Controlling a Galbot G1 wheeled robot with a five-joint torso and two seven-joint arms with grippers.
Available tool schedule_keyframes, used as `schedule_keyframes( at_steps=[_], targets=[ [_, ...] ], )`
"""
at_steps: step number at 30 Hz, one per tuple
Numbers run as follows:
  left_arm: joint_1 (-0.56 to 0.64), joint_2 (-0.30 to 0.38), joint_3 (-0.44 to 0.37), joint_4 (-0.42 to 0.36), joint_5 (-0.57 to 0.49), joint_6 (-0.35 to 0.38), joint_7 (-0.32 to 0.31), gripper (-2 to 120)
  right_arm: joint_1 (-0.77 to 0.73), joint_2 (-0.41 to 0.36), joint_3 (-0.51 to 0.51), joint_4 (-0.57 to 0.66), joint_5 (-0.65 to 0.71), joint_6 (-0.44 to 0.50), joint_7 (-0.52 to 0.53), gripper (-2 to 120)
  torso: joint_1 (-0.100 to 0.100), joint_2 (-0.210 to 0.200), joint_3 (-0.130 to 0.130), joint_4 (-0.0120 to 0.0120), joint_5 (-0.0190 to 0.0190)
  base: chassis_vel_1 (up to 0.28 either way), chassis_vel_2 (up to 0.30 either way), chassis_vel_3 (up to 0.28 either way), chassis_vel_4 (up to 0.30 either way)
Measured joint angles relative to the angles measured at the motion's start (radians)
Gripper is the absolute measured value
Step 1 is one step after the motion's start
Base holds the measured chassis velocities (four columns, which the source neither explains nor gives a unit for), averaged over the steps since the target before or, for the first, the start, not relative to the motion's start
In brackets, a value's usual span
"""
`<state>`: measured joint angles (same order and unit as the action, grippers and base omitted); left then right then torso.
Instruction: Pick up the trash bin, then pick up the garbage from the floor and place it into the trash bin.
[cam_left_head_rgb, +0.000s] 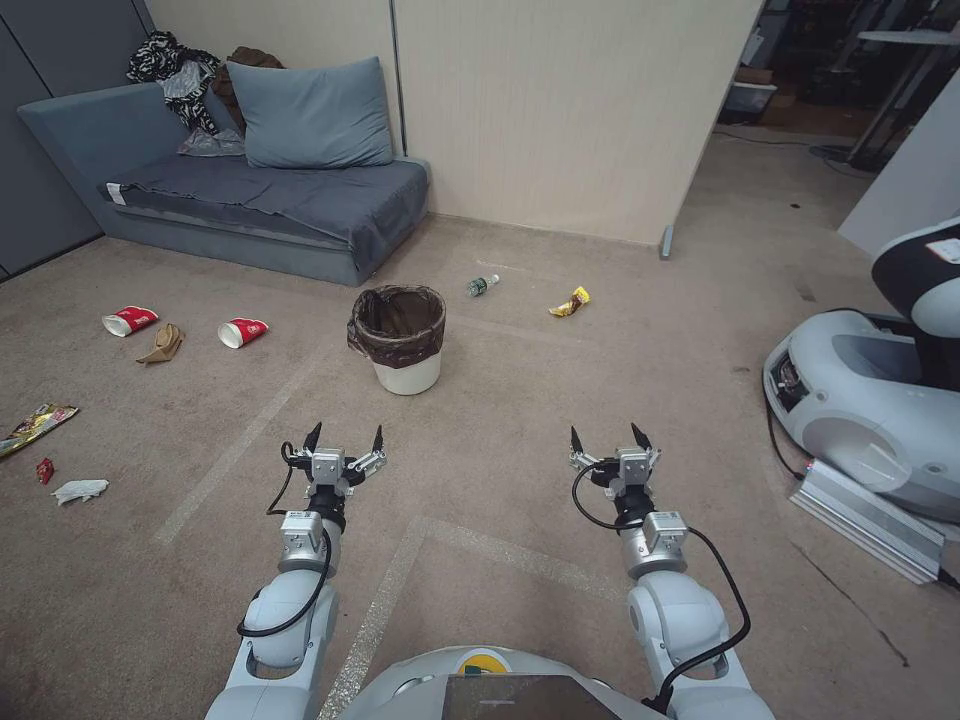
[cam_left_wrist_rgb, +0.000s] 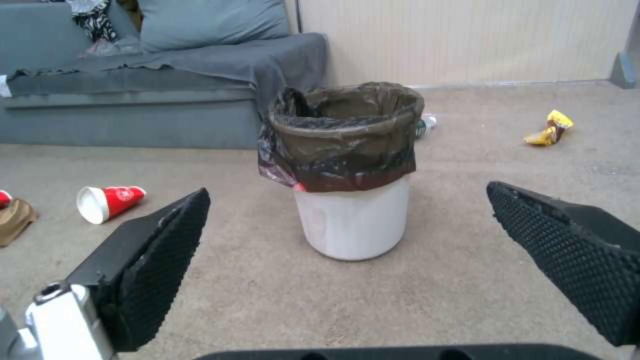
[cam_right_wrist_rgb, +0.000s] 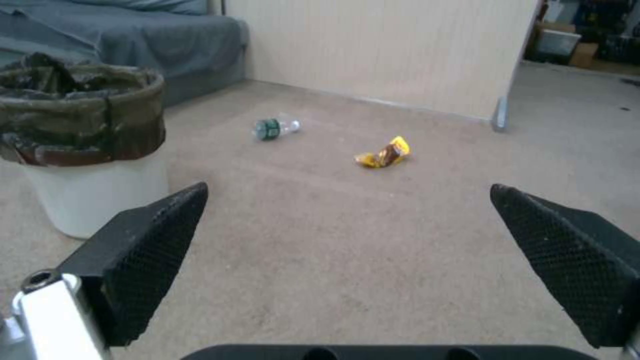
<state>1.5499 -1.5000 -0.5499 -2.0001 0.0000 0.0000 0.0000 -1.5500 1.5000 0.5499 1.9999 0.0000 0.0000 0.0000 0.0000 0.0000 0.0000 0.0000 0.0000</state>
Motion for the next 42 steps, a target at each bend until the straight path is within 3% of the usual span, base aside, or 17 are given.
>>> schedule_keyframes(
  at_steps=[22, 25, 26, 27, 28, 29, 32, 37, 39, 42],
  targets=[
    [0.000, 0.002, 0.001, -0.002, 0.000, 0.006, -0.004, 100, -0.011, 0.014, 0.009, 0.018, -0.003, 0.002, 0.009, 100, 0.000, 0.000, 0.000, 0.0003, 0.0001, 0.000, 0.000, 0.000, 0.000],
    [-0.001, 0.007, 0.002, -0.008, 0.000, 0.022, -0.015, 100, -0.061, 0.078, 0.048, 0.112, -0.018, 0.023, 0.055, 100, 0.000, 0.000, 0.000, -0.0003, -0.0003, -0.002, -0.009, -0.053, 0.006],
    [-0.003, 0.021, 0.006, -0.026, 0.000, 0.057, -0.038, 100, -0.078, 0.098, 0.063, 0.141, -0.023, 0.030, 0.071, 100, 0.000, 0.000, 0.000, -0.0008, -0.0018, 0.000, 0.000, 0.000, 0.000],
    [-0.007, 0.040, 0.011, -0.051, -0.001, 0.109, -0.073, 100, -0.086, 0.108, 0.067, 0.151, -0.026, 0.031, 0.076, 100, 0.000, 0.000, 0.000, -0.0005, 0.0007, 0.000, 0.000, 0.000, 0.000],
    [-0.010, 0.055, 0.015, -0.070, -0.002, 0.150, -0.100, 100, -0.087, 0.109, 0.068, 0.154, -0.026, 0.032, 0.077, 100, 0.000, 0.000, 0.000, -0.0001, 0.0000, 0.000, 0.000, 0.000, 0.000],
    [-0.010, 0.055, 0.015, -0.070, -0.002, 0.150, -0.100, 100, -0.087, 0.109, 0.068, 0.154, -0.026, 0.032, 0.077, 100, 0.000, 0.000, 0.000, -0.0001, 0.0000, 0.000, 0.000, 0.000, 0.000],
    [-0.020, 0.108, 0.031, -0.139, -0.006, 0.298, -0.198, 100, -0.087, 0.110, 0.069, 0.156, -0.027, 0.033, 0.078, 100, 0.000, 0.000, 0.000, 0.0000, 0.0000, 0.000, 0.000, 0.000, 0.000],
    [-0.013, 0.111, 0.039, -0.136, -0.011, 0.299, -0.202, 100, -0.084, 0.110, 0.071, 0.147, -0.027, 0.058, 0.073, 100, 0.000, 0.000, 0.000, 0.0001, 0.0000, 0.000, 0.000, 0.000, 0.000],
    [-0.005, 0.110, 0.041, -0.137, -0.026, 0.297, -0.198, 100, -0.069, 0.109, 0.077, 0.101, -0.026, 0.140, 0.044, 100, 0.000, 0.000, 0.000, 0.0002, 0.0002, 0.000, 0.000, 0.000, 0.000],
    [-0.002, 0.108, 0.041, -0.137, -0.024, 0.289, -0.191, 100, -0.065, 0.109, 0.076, 0.088, -0.026, 0.153, 0.040, 100, 0.000, 0.000, 0.000, 0.0000, -0.0001, 0.000, 0.000, 0.000, 0.000]
  ],
)
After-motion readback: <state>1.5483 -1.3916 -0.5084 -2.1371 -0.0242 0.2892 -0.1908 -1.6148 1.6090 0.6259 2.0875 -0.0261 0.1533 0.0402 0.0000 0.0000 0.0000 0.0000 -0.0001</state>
